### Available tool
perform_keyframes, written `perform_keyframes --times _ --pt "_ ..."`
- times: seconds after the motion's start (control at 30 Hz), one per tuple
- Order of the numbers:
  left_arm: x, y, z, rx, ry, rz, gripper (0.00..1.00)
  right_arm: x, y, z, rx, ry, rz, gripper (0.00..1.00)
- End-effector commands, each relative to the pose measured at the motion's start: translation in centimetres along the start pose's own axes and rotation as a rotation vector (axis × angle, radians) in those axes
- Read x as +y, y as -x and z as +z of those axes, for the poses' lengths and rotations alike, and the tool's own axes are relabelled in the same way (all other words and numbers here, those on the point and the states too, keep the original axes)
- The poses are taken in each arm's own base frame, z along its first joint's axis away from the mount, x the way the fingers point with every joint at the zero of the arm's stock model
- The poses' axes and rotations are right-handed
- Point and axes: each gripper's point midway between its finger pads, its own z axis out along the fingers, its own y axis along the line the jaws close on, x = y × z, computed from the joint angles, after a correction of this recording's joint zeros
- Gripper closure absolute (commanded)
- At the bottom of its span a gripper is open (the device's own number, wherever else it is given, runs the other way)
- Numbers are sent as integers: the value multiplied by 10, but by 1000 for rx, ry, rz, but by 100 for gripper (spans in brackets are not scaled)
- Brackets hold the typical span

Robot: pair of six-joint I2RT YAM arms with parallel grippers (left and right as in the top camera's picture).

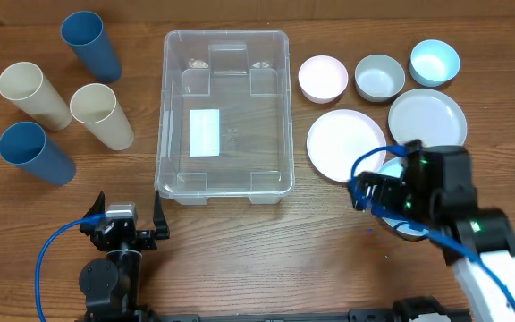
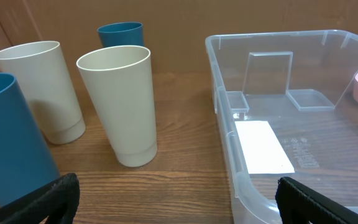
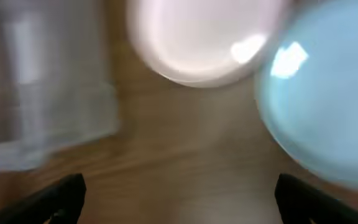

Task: Pack container
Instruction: 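Move the right gripper to the light-blue plate's rim and grasp it, then lift the light-blue plate with the right gripper and carry it into the bin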

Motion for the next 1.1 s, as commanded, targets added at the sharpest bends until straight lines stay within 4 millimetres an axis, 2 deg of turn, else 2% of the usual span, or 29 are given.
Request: perform_keyframes --times 0.0,0.13,0.33,0.4,0.5,0.6,0.67,0.77,0.83,0.93,1.0,1.07 --pt "2 1 0 -6 9 11 0 -67 6 8 -64 -389 444 0" --pt "2 1 0 -6 9 11 0 -84 7 26 -26 -503 439 0" --pt "2 1 0 -6 9 11 0 -104 -5 33 -75 -575 768 0" --pt "2 1 0 -6 9 11 0 -114 -6 30 -89 -617 754 0" --pt "2 1 0 -6 9 11 0 -117 -10 30 -61 -632 684 0" --pt "2 1 0 -6 9 11 0 -125 -22 32 -53 -658 782 0" --pt "2 1 0 -6 9 11 0 -134 -39 40 -41 -674 900 4" --pt "2 1 0 -6 9 11 0 -138 -55 66 -8 -606 950 6" --pt "2 1 0 -6 9 11 0 -140 -59 76 -12 -582 959 6" --pt "2 1 0 -6 9 11 0 -144 -61 78 -21 -591 951 7" --pt "2 1 0 -6 9 11 0 -146 -62 77 -24 -599 949 24" --pt "2 1 0 -6 9 11 0 -148 -67 78 -19 -611 948 49"
